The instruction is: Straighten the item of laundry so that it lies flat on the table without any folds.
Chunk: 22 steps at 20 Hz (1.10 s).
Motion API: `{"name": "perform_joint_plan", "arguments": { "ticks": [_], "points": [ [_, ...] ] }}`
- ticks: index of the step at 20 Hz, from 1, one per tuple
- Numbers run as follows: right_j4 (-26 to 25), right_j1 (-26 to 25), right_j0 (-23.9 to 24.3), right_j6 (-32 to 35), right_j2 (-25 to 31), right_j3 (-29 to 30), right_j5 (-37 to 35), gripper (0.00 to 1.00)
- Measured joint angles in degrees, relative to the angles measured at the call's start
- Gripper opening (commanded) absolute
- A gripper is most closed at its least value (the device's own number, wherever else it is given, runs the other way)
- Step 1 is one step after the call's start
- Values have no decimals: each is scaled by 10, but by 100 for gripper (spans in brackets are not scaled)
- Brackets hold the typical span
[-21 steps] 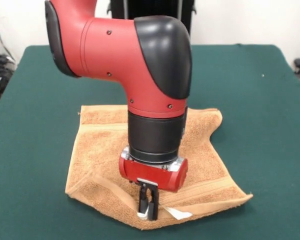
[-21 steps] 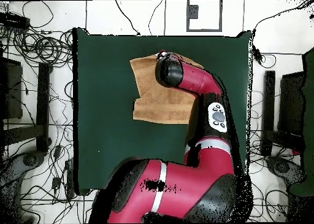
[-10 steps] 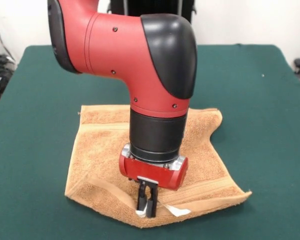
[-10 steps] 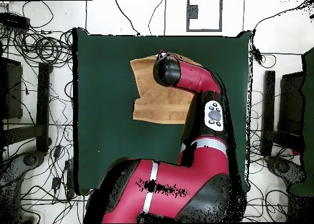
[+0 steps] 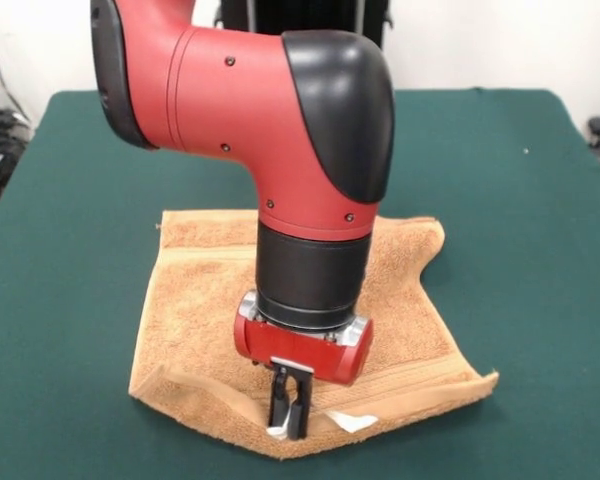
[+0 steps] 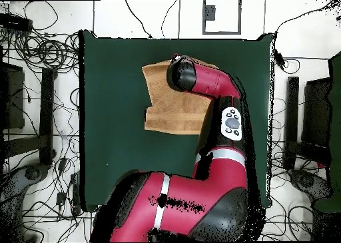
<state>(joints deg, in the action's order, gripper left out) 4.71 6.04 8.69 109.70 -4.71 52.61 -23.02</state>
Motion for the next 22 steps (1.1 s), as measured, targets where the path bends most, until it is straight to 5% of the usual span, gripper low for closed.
{"name": "perform_joint_plan", "arguments": {
  "ticks": [11, 12, 22],
  "points": [
    [-24, -2, 0, 0, -1, -11, -6, 0],
    [-25, -2, 0, 0, -1, -13, -7, 100],
    [-25, -8, 0, 0, -8, -28, -21, 100]
  ]
}}
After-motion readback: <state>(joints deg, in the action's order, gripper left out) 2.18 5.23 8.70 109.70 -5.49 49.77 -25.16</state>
